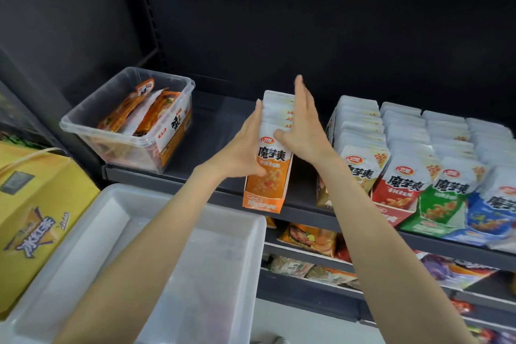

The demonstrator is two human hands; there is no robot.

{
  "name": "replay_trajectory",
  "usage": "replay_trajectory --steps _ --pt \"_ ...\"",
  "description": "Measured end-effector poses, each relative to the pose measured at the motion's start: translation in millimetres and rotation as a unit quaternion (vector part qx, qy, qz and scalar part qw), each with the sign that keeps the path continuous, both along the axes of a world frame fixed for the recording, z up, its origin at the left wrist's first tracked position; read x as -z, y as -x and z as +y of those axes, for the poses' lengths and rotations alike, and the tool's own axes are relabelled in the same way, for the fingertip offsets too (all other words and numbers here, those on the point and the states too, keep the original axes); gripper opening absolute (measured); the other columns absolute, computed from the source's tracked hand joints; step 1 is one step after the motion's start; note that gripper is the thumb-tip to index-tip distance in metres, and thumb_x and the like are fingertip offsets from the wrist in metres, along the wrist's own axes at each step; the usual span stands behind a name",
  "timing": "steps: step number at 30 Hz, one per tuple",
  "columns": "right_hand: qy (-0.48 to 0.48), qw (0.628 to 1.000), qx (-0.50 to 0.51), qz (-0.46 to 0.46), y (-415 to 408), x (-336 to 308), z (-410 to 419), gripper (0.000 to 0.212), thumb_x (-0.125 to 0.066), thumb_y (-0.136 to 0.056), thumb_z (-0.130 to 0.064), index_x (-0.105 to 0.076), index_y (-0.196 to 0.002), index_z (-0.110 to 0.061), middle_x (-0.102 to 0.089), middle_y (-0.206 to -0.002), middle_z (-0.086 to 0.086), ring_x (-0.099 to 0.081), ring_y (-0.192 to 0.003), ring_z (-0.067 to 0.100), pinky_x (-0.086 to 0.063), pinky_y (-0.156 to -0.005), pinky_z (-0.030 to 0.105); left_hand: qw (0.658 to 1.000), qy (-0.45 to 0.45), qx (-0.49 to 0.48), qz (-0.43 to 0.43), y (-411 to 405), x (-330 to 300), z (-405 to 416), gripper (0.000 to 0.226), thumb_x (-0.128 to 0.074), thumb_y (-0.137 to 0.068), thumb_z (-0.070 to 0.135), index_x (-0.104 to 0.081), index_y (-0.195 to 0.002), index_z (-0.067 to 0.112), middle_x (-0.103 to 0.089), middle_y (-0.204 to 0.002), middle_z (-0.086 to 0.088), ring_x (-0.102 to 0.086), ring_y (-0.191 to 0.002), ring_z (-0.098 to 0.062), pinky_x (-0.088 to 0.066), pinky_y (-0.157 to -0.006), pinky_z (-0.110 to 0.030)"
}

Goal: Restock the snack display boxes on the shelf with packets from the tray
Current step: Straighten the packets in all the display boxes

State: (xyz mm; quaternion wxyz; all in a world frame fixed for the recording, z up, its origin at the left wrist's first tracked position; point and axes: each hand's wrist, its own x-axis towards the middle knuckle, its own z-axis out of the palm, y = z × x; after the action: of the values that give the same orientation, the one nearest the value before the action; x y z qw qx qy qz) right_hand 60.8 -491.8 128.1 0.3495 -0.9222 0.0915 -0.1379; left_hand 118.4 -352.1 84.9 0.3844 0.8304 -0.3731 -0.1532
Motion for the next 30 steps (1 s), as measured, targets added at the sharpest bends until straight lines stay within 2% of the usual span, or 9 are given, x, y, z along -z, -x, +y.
replay_trajectory --steps 6,9,14,18,20,23,25,27,30 --pt "0.245 0.967 -0.049 0.047 -4.9 -12.6 -8.7 0.094 -0.081 -0.068 -0.031 -0.03 -0.144 -0.014 -0.033 -0.135 0.005 -0.031 -0.125 0.022 -0.034 -0.101 0.033 0.994 0.002 -0.037 -0.104 11.3 8.5 1.2 0.131 -0.081 -0.071 0.019 0.027 -0.144 0.033 -0.023 -0.152 0.003 -0.057 -0.108 -0.012 -0.052 -0.076 -0.025" --pt "0.246 0.965 -0.063 0.063 -1.4 -15.0 -13.5 0.097 -0.085 -0.064 -0.031 -0.029 -0.142 -0.017 -0.033 -0.134 0.004 -0.034 -0.121 0.021 -0.042 -0.088 0.032 0.984 -0.019 -0.074 -0.163 22.5 9.2 2.1 0.12 -0.075 -0.078 0.023 0.025 -0.144 0.033 -0.032 -0.149 0.001 -0.064 -0.093 -0.016 -0.05 -0.061 -0.021" --pt "0.245 0.963 -0.065 0.086 -2.3 -20.3 -17.7 0.102 -0.087 -0.063 -0.031 -0.024 -0.143 -0.021 -0.036 -0.134 0.006 -0.035 -0.121 0.023 -0.036 -0.081 0.027 0.973 -0.071 -0.13 -0.176 37.7 11.8 4.0 0.113 -0.073 -0.081 0.033 0.017 -0.148 0.025 -0.038 -0.145 0.0 -0.061 -0.106 -0.018 -0.051 -0.076 -0.029" --pt "0.29 0.951 -0.078 0.071 1.6 -21.3 -14.9 0.097 -0.085 -0.064 -0.036 -0.027 -0.141 -0.022 -0.041 -0.131 0.006 -0.042 -0.116 0.024 -0.038 -0.09 0.032 0.966 -0.109 -0.15 -0.182 40.9 12.1 -1.1 0.112 -0.072 -0.082 0.027 0.019 -0.147 0.025 -0.039 -0.141 -0.001 -0.061 -0.102 -0.017 -0.047 -0.069 -0.024" --pt "0.296 0.949 -0.083 0.062 6.2 -19.0 -12.8 0.094 -0.083 -0.066 -0.035 -0.027 -0.141 -0.022 -0.042 -0.131 0.006 -0.043 -0.115 0.022 -0.037 -0.086 0.029 0.955 -0.13 -0.177 -0.201 42.0 13.2 -4.1 0.108 -0.069 -0.084 0.03 0.018 -0.148 0.025 -0.044 -0.137 -0.002 -0.062 -0.101 -0.018 -0.048 -0.072 -0.026" --pt "0.273 0.958 -0.078 0.045 12.2 -19.0 -13.8 0.091 -0.079 -0.07 -0.033 -0.026 -0.143 -0.023 -0.04 -0.132 0.006 -0.04 -0.117 0.021 -0.035 -0.082 0.026 0.945 -0.122 -0.217 -0.21 43.5 16.9 -2.3 0.103 -0.067 -0.086 0.035 0.014 -0.149 0.023 -0.061 -0.117 -0.003 -0.066 -0.087 -0.016 -0.05 -0.072 -0.028" --pt "0.263 0.964 -0.039 0.011 13.9 -16.9 -14.9 0.09 -0.076 -0.074 -0.031 -0.024 -0.146 -0.022 -0.036 -0.137 0.007 -0.037 -0.123 0.023 -0.038 -0.09 0.03 0.942 -0.114 -0.229 -0.218 42.3 16.7 1.0 0.099 -0.063 -0.087 0.042 0.01 -0.15 0.021 -0.064 -0.111 -0.002 -0.066 -0.083 -0.016 -0.05 -0.071 -0.029" --pt "0.194 0.981 0.022 -0.012 15.0 -9.7 -12.0 0.091 -0.072 -0.08 -0.022 -0.015 -0.151 -0.02 -0.024 -0.148 0.009 -0.028 -0.134 0.026 -0.038 -0.101 0.034 0.952 -0.093 -0.224 -0.185 38.2 14.9 2.5 0.096 -0.062 -0.086 0.046 0.003 -0.151 0.021 -0.057 -0.127 -0.002 -0.063 -0.102 -0.019 -0.05 -0.083 -0.035" --pt "-0.02 0.997 0.075 0.0 18.3 7.1 1.2 0.092 -0.064 -0.087 -0.011 0.001 -0.152 -0.015 -0.009 -0.157 0.01 -0.022 -0.141 0.023 -0.028 -0.101 0.018 0.983 0.068 -0.171 0.006 30.2 3.5 -0.6 0.084 -0.062 -0.089 0.036 -0.008 -0.152 0.022 -0.033 -0.152 0.001 -0.037 -0.136 -0.017 -0.035 -0.108 -0.04"
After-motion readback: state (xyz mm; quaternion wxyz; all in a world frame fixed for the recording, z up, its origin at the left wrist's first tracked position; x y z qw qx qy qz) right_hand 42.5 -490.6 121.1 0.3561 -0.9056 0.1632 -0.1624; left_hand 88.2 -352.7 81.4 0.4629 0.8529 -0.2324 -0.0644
